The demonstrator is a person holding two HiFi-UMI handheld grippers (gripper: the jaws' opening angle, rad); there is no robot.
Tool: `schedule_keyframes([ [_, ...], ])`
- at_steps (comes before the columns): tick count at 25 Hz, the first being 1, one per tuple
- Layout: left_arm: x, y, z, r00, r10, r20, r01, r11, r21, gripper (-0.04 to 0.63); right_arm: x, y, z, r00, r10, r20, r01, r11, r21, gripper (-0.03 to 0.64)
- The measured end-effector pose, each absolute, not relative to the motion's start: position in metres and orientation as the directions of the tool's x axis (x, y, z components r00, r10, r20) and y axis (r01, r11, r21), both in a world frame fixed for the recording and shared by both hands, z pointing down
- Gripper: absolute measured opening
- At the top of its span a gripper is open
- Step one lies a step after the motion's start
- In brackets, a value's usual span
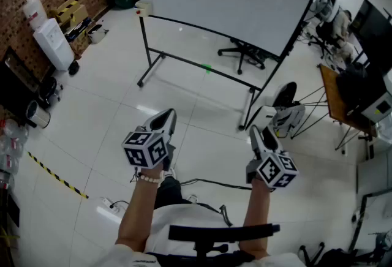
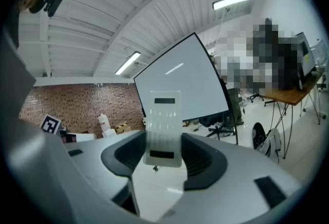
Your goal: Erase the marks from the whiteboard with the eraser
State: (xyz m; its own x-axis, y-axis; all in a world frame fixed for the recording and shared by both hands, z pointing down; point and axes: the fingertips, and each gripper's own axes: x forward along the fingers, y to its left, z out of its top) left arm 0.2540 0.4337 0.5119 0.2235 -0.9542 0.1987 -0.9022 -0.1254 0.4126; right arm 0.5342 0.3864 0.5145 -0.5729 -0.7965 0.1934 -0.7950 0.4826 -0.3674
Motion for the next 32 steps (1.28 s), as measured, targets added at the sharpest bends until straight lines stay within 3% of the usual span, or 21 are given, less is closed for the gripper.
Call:
schedule_keyframes([
  [9,0.246,0.364,0.52,0.263,-0.949,0.174,-0.896,-0.173,0.409,-0.003,0.525,0.33,0.526,-0.542,-0.819,0.189,-0.816,0.459,-0.352,0.247],
  [18,0.224,0.204,0.534,0.378,-0.898,0.227,-0.886,-0.279,0.371,-0.002,0.507,0.2,0.523,-0.445,-0.873,0.201,-0.876,0.378,-0.298,0.247],
  [32,0.182,-0.046,0.424,0.578,-0.804,0.138,-0.781,-0.496,0.381,-0.003,0.523,-0.052,0.324,-0.187,-0.981,0.051,-0.982,0.185,-0.043,0.247],
])
